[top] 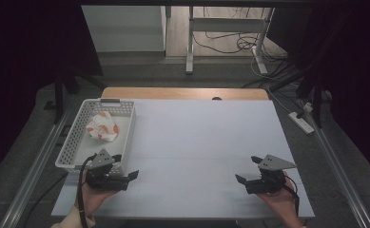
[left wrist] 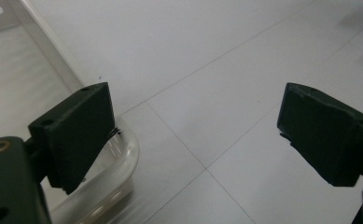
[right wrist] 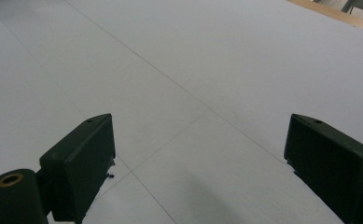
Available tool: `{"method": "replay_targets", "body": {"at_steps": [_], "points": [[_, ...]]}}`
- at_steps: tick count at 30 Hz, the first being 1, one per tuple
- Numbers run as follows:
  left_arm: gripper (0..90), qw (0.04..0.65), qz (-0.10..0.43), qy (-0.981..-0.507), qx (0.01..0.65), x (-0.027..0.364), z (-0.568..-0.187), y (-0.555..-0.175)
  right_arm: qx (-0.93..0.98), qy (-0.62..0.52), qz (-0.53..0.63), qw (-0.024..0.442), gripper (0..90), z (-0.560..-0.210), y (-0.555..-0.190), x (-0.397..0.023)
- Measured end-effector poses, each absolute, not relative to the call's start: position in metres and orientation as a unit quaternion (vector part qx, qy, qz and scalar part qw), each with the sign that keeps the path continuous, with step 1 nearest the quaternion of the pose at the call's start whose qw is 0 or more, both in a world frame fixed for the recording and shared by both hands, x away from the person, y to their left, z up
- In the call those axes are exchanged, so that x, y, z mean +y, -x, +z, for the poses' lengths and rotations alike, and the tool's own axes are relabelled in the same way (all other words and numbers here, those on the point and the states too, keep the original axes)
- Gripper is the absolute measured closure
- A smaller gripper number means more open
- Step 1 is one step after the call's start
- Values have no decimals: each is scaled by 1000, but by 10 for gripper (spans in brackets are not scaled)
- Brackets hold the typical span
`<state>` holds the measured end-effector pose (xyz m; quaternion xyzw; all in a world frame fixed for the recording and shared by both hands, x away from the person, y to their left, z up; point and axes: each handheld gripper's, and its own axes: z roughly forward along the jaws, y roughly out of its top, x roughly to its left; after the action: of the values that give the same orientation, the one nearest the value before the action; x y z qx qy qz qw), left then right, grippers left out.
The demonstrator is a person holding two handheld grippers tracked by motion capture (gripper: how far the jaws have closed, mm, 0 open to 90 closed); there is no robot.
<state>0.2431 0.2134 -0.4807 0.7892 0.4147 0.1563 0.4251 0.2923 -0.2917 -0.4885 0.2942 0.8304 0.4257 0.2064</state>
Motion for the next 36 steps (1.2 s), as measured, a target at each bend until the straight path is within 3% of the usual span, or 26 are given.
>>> {"method": "replay_targets", "body": {"at_steps": [36], "points": [[112, 425, 176, -784, 417, 215, -465, -250, 843, -275, 422, 190, 87, -491, -297, -286]]}}
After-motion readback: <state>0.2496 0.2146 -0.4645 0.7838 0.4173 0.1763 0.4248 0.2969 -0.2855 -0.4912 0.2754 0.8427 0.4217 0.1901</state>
